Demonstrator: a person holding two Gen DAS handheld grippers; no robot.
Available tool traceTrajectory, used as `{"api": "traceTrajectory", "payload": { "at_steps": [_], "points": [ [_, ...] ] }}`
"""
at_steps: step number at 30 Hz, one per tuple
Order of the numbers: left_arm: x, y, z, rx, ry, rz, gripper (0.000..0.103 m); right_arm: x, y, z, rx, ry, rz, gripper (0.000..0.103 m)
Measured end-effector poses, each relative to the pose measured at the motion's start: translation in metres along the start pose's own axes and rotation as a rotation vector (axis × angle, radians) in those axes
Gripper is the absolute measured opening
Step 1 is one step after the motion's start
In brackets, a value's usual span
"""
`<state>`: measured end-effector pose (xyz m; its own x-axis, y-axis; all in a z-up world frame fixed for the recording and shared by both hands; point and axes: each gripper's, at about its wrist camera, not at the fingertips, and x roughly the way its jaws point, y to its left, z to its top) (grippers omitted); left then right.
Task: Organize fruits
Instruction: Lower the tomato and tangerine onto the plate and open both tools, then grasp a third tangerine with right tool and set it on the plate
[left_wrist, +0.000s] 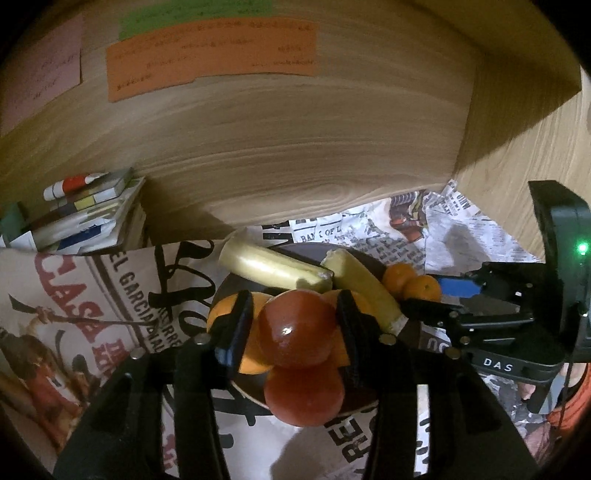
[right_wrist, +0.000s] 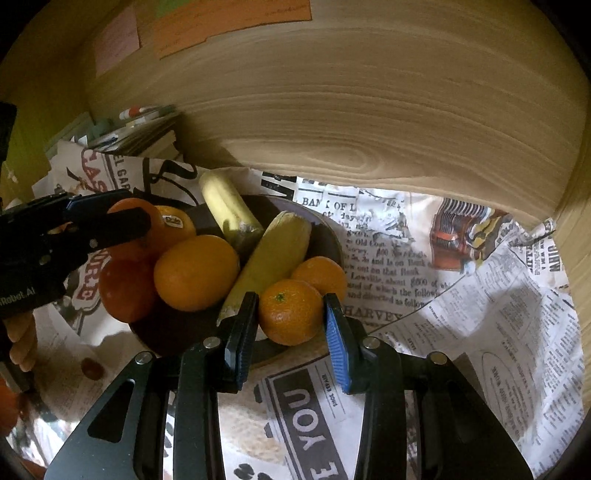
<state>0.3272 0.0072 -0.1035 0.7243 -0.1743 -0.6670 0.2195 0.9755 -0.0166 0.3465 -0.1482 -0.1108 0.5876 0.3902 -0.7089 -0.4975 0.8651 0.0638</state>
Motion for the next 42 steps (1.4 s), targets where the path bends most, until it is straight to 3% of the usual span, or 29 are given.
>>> {"api": "traceTrajectory", "payload": {
  "at_steps": [2,3,4,5,13,19,26,30,35,37,42],
  "points": [
    [0.001,0.0,0.0,-0.003,0.002,-0.001,0.057,0.0,0.0,0.0,-0.001,0.002,-0.006,0.038],
    [0.0,0.0,-0.001,-0.005,0.002,0.0,0.058,0.0,0.0,0.0,0.003,0.007,-0.002,0.045],
    [-0.001,0.0,-0.001,-0.005,0.002,0.001,0.058,0.001,-0.001,0.0,0.008,0.009,0.008,0.059],
    [-0.002,0.0,-0.002,-0.003,0.0,0.001,0.058,0.002,-0.001,-0.001,0.014,0.007,0.009,0.062],
    [-0.026,0.004,-0.004,-0.018,-0.038,0.014,0.058,-0.012,0.002,0.003,-0.004,-0.025,-0.004,0.062],
    [-0.056,0.012,-0.01,-0.023,-0.089,0.04,0.067,-0.048,-0.008,0.001,0.0,-0.08,-0.055,0.062],
    [-0.067,0.026,-0.03,-0.057,-0.067,0.052,0.069,-0.053,-0.021,-0.028,0.002,0.009,-0.122,0.062],
    [-0.067,0.031,-0.044,-0.064,-0.034,0.066,0.069,-0.035,-0.029,-0.045,0.015,0.093,-0.13,0.059],
    [-0.066,0.034,-0.064,-0.078,0.004,0.067,0.069,-0.013,-0.034,-0.057,0.031,0.176,-0.085,0.036],
    [-0.064,0.034,-0.072,-0.073,0.02,0.074,0.069,-0.011,-0.032,-0.059,0.018,0.171,-0.12,0.032],
    [-0.059,0.035,-0.085,-0.066,0.044,0.083,0.069,-0.023,-0.021,-0.051,0.005,0.125,-0.089,0.032]
  ]
}}
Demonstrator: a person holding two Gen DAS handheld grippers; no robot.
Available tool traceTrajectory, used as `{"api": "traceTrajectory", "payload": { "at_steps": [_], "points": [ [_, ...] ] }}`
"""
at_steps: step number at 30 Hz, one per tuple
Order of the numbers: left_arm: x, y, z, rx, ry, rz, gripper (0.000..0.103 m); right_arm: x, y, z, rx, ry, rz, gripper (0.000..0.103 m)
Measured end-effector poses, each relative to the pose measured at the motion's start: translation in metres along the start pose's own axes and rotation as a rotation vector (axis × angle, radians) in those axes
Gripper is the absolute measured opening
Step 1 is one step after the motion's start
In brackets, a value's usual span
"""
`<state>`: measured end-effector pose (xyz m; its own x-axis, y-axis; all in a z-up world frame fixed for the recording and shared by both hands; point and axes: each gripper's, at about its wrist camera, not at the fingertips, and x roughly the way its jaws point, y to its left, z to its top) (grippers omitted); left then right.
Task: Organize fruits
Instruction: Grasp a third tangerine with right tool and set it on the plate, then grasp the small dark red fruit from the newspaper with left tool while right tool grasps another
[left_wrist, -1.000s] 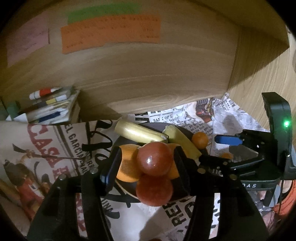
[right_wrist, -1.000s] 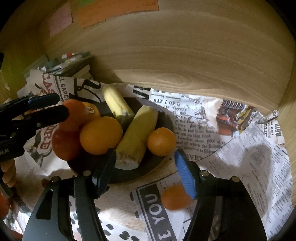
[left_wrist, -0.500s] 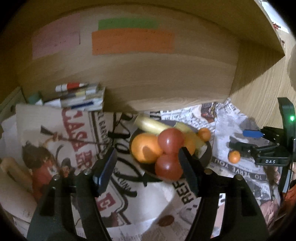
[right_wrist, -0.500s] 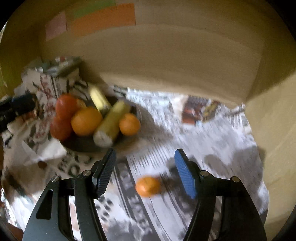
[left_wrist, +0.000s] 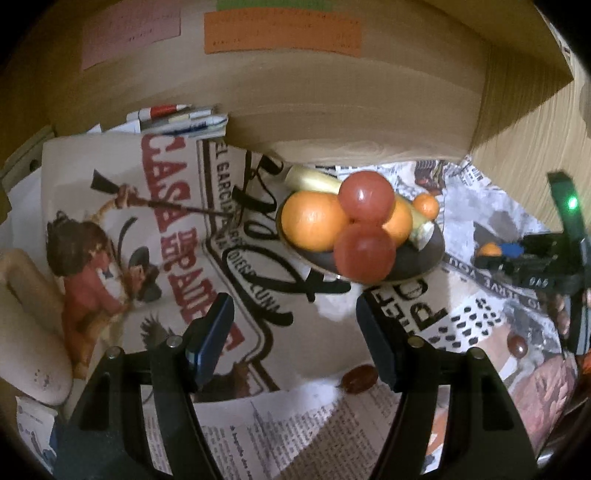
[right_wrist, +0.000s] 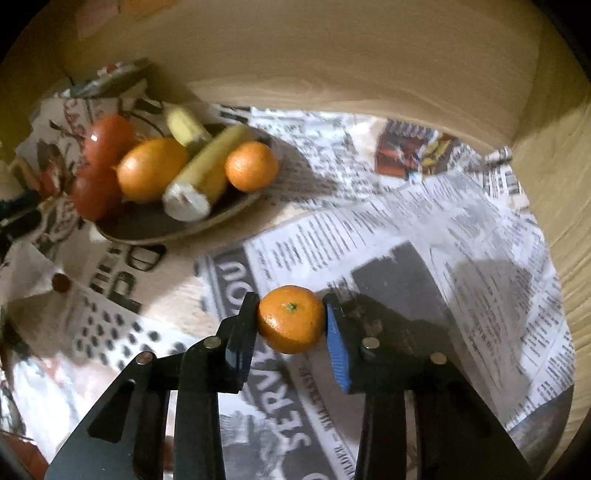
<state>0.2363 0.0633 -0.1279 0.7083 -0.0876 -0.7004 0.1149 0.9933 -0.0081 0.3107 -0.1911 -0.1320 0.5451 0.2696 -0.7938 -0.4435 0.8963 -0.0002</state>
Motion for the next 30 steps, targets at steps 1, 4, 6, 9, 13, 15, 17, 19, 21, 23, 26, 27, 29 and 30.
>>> {"api": "traceTrajectory", "payload": {
  "at_steps": [1,4,6,9,13,15,17,19,21,23,26,27,29,30],
  "points": [
    [0.001,0.0,-0.002,-0.001,0.003,0.0,0.069,-0.003,0.005,0.002,-0.009,-0.011,0.008,0.032],
    [0.002,0.002,-0.007,-0.001,0.007,-0.004,0.069,-0.013,0.024,0.014,-0.05,-0.051,0.04,0.032],
    [0.002,0.002,-0.009,-0.005,0.007,-0.008,0.069,-0.017,0.039,0.024,-0.089,-0.072,0.055,0.032],
    [0.001,0.003,-0.012,-0.006,0.003,-0.014,0.069,-0.014,0.059,0.035,-0.133,-0.082,0.075,0.032],
    [-0.001,0.005,-0.018,0.0,0.006,-0.015,0.069,0.007,0.077,0.044,-0.163,-0.053,0.088,0.032],
    [-0.001,0.006,-0.022,0.005,0.012,-0.016,0.069,0.017,0.082,0.045,-0.161,-0.026,0.1,0.032],
    [-0.001,0.006,-0.025,0.009,0.017,-0.014,0.069,0.021,0.084,0.044,-0.163,-0.02,0.094,0.033],
    [0.001,0.006,-0.029,0.011,0.028,-0.017,0.069,0.021,0.084,0.044,-0.156,-0.019,0.095,0.033],
    [0.004,0.006,-0.031,0.008,0.041,-0.027,0.069,0.023,0.082,0.045,-0.138,-0.007,0.115,0.036],
    [0.008,0.005,-0.033,0.006,0.057,-0.041,0.069,0.023,0.08,0.045,-0.129,-0.004,0.115,0.039],
    [0.013,0.0,-0.036,0.016,0.075,-0.059,0.069,0.017,0.079,0.043,-0.126,-0.015,0.113,0.039],
    [0.013,-0.001,-0.036,0.023,0.076,-0.062,0.069,0.012,0.078,0.042,-0.121,-0.023,0.114,0.039],
    [0.013,-0.006,-0.037,0.038,0.078,-0.078,0.069,0.004,0.075,0.039,-0.111,-0.038,0.112,0.039],
    [0.014,-0.008,-0.037,0.044,0.082,-0.091,0.069,-0.002,0.073,0.037,-0.105,-0.049,0.107,0.039]
  ]
}}
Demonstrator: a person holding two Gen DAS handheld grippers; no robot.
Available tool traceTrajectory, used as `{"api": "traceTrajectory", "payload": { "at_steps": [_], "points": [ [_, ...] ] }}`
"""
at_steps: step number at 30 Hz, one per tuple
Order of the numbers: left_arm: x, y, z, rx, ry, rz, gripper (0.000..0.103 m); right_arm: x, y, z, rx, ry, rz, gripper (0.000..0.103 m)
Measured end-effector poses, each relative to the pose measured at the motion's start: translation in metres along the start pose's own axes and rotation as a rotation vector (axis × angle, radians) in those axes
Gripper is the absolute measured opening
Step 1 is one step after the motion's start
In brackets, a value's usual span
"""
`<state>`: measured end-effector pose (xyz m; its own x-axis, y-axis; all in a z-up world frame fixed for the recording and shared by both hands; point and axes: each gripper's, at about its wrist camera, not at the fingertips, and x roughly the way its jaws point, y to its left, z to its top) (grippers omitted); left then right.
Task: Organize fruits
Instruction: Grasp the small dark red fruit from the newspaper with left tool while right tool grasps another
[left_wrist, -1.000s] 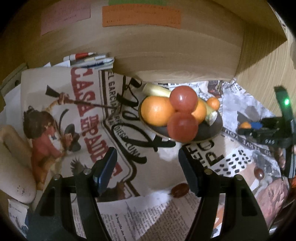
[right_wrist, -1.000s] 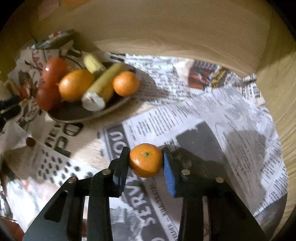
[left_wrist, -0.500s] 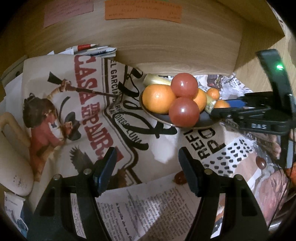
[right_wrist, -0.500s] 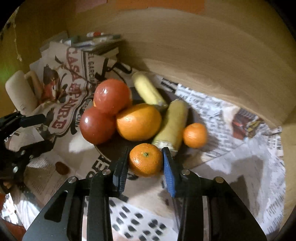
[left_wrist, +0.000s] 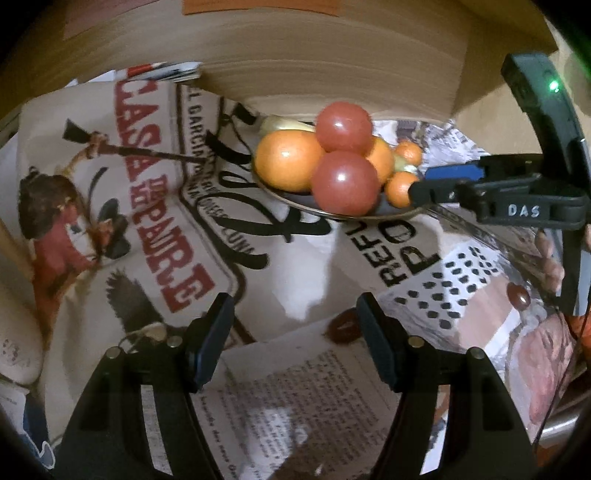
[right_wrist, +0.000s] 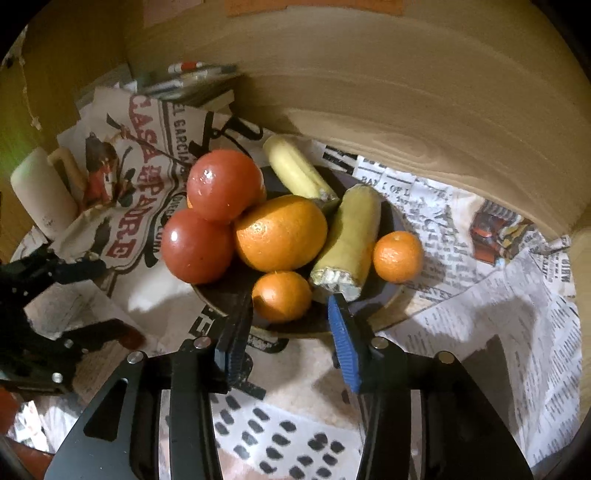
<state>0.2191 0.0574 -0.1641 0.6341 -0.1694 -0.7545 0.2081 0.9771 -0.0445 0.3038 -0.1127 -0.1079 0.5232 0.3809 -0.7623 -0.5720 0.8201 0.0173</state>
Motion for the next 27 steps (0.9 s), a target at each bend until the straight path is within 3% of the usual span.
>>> {"api": "traceTrajectory", "payload": {
  "at_steps": [10,16,21,27],
  "points": [
    [0.016,-0.021,0.002,0.048,0.075,-0.089,0.042,-0.044,-0.006,-0.032,0.03,-0.046,-0.044,0.04],
    [0.015,-0.031,-0.001,0.062,0.076,-0.092,0.033,-0.056,-0.006,-0.061,0.063,-0.036,-0.04,0.04],
    [0.013,-0.034,-0.003,0.043,0.072,-0.09,0.02,-0.063,-0.001,-0.087,0.075,-0.023,-0.034,0.04],
    [-0.001,-0.032,-0.007,0.004,0.047,-0.081,0.018,-0.064,0.007,-0.106,0.065,0.002,-0.016,0.04]
  ]
}}
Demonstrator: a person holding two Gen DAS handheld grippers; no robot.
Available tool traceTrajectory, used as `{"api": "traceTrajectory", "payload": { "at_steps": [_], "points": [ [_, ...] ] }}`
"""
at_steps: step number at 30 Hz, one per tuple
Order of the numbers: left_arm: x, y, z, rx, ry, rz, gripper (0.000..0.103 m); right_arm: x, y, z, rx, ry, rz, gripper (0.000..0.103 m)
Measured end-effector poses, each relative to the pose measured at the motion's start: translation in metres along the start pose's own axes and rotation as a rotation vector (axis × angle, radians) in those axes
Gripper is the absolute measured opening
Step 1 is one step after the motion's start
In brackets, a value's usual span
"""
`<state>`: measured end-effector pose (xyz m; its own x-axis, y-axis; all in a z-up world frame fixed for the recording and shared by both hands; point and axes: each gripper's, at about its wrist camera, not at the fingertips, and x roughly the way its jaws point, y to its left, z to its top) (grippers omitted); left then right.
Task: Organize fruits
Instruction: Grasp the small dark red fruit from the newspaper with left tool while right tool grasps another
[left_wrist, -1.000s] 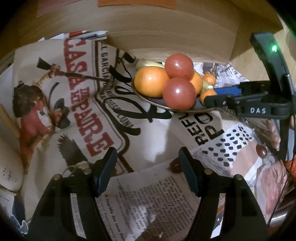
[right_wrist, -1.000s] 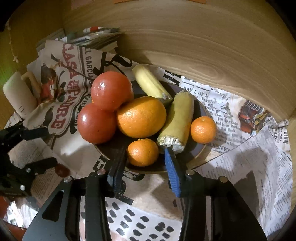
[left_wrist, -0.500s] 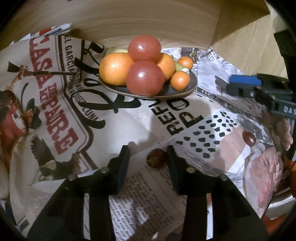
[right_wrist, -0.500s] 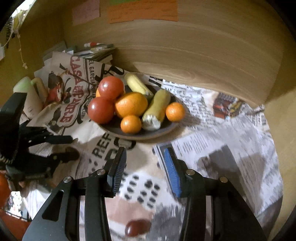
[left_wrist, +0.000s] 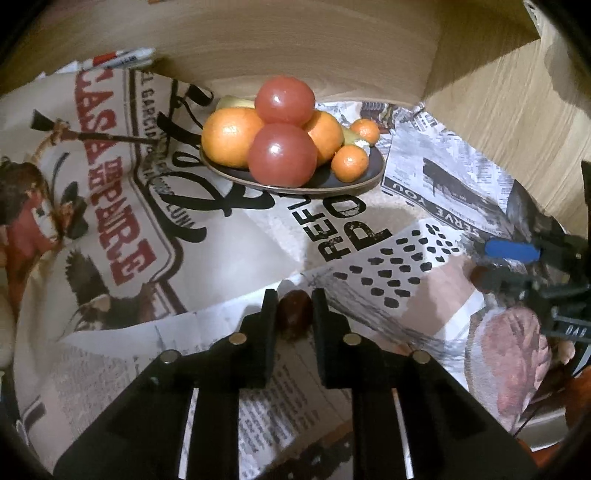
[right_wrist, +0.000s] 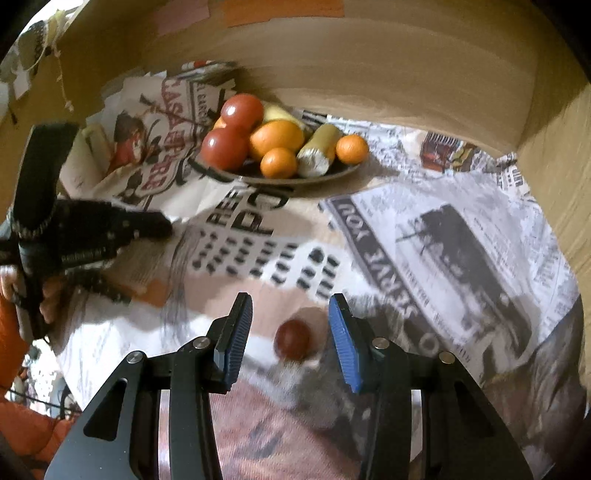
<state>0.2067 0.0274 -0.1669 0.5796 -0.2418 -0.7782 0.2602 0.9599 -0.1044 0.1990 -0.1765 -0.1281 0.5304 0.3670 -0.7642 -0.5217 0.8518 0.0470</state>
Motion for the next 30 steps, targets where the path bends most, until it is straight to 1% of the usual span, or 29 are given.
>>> {"api": "traceTrajectory", "payload": {
  "at_steps": [7,9,10,11,12,17,20,30],
  "points": [
    [-0.021,-0.01,-0.006,0.023,-0.05,0.03,0.018,0.005,0.0,-0.009,-0.005,0.018,0.0,0.039],
    [-0.025,-0.012,-0.006,0.025,-0.059,0.035,0.018,0.007,0.0,-0.01,-0.01,0.018,-0.015,0.032],
    [-0.026,-0.013,-0.007,0.026,-0.063,0.038,0.018,0.007,0.0,-0.01,-0.01,0.017,-0.018,0.027],
    [-0.027,-0.014,-0.006,0.027,-0.066,0.039,0.018,0.007,-0.001,-0.01,-0.009,0.017,-0.018,0.019],
    [-0.028,-0.014,-0.006,0.026,-0.069,0.039,0.018,0.007,-0.002,-0.01,-0.006,0.015,-0.017,0.018],
    [-0.035,-0.014,-0.004,0.019,-0.089,0.038,0.018,0.003,-0.005,-0.007,0.002,-0.003,-0.032,0.018],
    [-0.04,-0.013,0.002,0.016,-0.108,0.038,0.018,-0.003,-0.008,0.001,0.006,-0.027,-0.04,0.018],
    [-0.054,-0.004,0.043,0.012,-0.202,0.062,0.018,-0.02,-0.004,0.053,-0.047,-0.151,-0.056,0.018]
  ]
}}
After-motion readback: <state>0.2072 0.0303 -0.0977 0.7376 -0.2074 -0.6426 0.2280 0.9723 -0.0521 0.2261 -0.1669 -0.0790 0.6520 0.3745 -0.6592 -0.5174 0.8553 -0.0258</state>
